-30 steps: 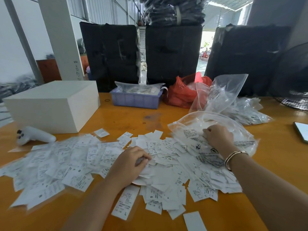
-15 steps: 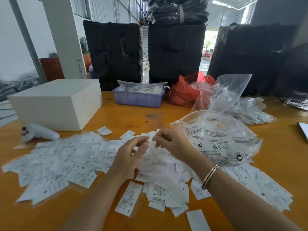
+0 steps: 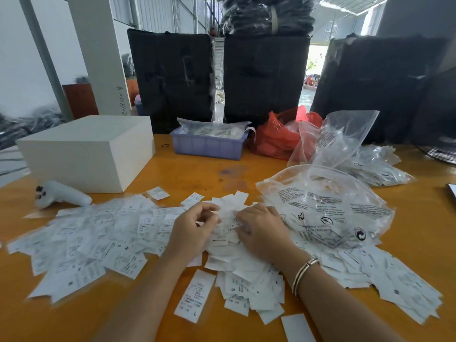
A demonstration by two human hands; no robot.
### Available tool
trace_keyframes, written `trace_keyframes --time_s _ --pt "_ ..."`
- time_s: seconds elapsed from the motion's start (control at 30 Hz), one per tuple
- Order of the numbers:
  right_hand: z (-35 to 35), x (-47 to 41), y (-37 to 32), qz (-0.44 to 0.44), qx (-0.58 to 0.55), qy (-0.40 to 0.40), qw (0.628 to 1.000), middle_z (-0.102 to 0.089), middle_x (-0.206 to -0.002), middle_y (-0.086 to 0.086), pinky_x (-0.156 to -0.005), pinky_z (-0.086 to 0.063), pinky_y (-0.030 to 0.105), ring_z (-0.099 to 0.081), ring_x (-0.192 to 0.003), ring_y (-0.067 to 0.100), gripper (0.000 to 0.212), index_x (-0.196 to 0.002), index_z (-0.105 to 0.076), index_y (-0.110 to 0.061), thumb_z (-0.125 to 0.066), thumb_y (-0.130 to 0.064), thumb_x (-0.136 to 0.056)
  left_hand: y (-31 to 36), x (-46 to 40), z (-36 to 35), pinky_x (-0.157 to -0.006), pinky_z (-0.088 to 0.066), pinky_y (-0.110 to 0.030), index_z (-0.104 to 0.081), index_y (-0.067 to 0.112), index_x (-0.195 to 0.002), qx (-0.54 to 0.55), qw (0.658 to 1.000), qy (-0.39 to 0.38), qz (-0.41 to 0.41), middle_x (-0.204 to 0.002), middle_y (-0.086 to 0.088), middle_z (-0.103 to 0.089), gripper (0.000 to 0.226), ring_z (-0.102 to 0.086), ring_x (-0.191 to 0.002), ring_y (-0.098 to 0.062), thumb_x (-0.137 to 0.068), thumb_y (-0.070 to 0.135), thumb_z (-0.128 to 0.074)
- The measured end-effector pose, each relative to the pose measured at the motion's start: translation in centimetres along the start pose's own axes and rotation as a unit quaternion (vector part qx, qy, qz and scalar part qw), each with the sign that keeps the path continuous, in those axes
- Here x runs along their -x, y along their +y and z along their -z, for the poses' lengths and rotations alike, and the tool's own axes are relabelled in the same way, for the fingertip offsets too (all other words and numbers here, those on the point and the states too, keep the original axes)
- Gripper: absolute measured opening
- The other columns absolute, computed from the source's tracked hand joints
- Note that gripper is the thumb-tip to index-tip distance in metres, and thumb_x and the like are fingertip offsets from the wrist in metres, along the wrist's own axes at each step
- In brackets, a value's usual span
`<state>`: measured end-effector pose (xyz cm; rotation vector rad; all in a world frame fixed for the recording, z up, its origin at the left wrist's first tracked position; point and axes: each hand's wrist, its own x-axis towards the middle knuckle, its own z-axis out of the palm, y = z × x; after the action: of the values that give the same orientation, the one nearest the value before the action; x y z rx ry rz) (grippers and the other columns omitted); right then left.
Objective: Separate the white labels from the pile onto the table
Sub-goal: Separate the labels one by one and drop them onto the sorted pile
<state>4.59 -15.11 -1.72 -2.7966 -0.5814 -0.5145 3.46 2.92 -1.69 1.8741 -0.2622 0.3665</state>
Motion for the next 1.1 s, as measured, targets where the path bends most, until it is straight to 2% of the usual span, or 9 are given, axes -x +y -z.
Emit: trace_keyframes --time_s 0.13,0.3,0.43,0.53,0.73,0.87,0.97,1.03,1.1 --pt "0.0 0.1 -0.2 0.009 0.009 0.053 0.999 -0.067 -0.107 -0.010 -0.090 -0.028 0.030 -0.051 -0.104 0.015 0.029 -0.110 -0.067 -0.027 -0.042 -0.034 -0.097 0.1 -0.1 0.1 -0.065 -0.044 -0.003 -0.067 0.038 -0.084 -0.009 1.000 0.003 -0.004 -0.082 0.025 -0.068 0.020 -0.061 -0.083 0.009 -0.092 0.022 -0.059" --pt "0.0 0.3 -0.2 -0.011 -0.155 0.111 0.982 -0.067 -0.102 -0.010 -0.088 -0.032 0.024 -0.053 -0.101 0.009 0.017 -0.091 -0.072 -0.024 -0.059 -0.013 -0.089 0.0 -0.3 0.0 -0.064 -0.041 -0.001 -0.069 0.030 -0.078 0.008 1.000 0.018 0.010 -0.081 0.022 -0.068 0.008 -0.060 -0.081 0.008 -0.086 0.031 -0.067" --pt "1.0 0.5 -0.5 -0.083 -0.401 0.184 0.893 -0.052 -0.120 -0.013 -0.097 -0.034 0.010 -0.045 -0.115 -0.004 0.041 -0.074 -0.070 -0.039 -0.066 0.001 -0.083 0.1 -0.5 -0.1 -0.063 -0.043 -0.002 -0.069 0.028 -0.079 0.042 0.999 0.017 0.022 -0.083 0.017 -0.071 0.005 -0.063 -0.080 0.006 -0.083 0.030 -0.071" --pt "1.4 0.5 -0.4 -0.134 -0.508 0.158 0.836 -0.066 -0.104 -0.003 -0.088 -0.049 0.028 -0.060 -0.099 0.013 0.042 -0.079 -0.074 -0.037 -0.060 0.002 -0.087 0.1 -0.5 -0.2 -0.063 -0.044 -0.002 -0.069 0.028 -0.080 0.040 0.999 0.018 0.013 -0.083 0.017 -0.071 0.004 -0.063 -0.079 0.006 -0.082 0.026 -0.072" --pt "2.0 0.8 -1.0 -0.144 -0.620 0.133 0.759 -0.069 -0.106 -0.016 -0.077 -0.044 0.006 -0.058 -0.100 -0.008 0.045 -0.090 -0.076 -0.037 -0.049 -0.001 -0.091 -0.1 -0.6 -0.2 -0.066 -0.047 -0.006 -0.067 0.030 -0.082 0.017 1.000 0.019 -0.012 -0.084 0.022 -0.068 0.008 -0.062 -0.083 0.004 -0.083 0.024 -0.071" --pt "1.4 0.5 -1.7 -0.179 -0.647 0.170 0.722 -0.068 -0.075 -0.015 -0.068 -0.047 0.008 -0.062 -0.074 -0.003 0.039 -0.100 -0.071 -0.032 -0.060 0.002 -0.086 0.0 -0.4 -0.3 -0.065 -0.046 -0.005 -0.066 0.032 -0.082 0.009 0.999 0.013 -0.032 -0.083 0.024 -0.067 0.010 -0.062 -0.081 0.005 -0.084 0.023 -0.071" --pt "1.0 0.3 -1.8 -0.188 -0.670 0.172 0.697 -0.056 -0.072 -0.001 -0.070 -0.050 0.017 -0.061 -0.076 0.011 0.053 -0.118 -0.054 -0.038 -0.064 0.002 -0.084 0.1 -0.4 -0.3 -0.065 -0.047 -0.007 -0.066 0.031 -0.082 0.008 0.999 0.016 -0.035 -0.084 0.023 -0.067 0.008 -0.062 -0.081 0.003 -0.083 0.024 -0.071" --pt "0.9 0.3 -1.8 -0.193 -0.687 0.174 0.679 -0.060 -0.078 0.004 -0.071 -0.052 0.020 -0.063 -0.081 0.016 0.041 -0.110 -0.058 -0.030 -0.064 0.001 -0.084 0.1 -0.4 -0.3 -0.066 -0.047 -0.007 -0.066 0.030 -0.082 0.009 0.999 0.016 -0.033 -0.084 0.023 -0.067 0.007 -0.062 -0.081 0.003 -0.084 0.025 -0.071" --pt "1.2 0.5 -2.1 -0.189 -0.702 0.168 0.666 -0.066 -0.080 0.004 -0.070 -0.052 0.019 -0.063 -0.079 0.017 0.016 -0.087 -0.065 -0.019 -0.063 -0.003 -0.085 0.1 -0.4 -0.3 -0.067 -0.047 -0.007 -0.066 0.030 -0.082 0.014 0.999 0.015 -0.027 -0.084 0.021 -0.067 0.006 -0.061 -0.081 0.003 -0.084 0.026 -0.070"
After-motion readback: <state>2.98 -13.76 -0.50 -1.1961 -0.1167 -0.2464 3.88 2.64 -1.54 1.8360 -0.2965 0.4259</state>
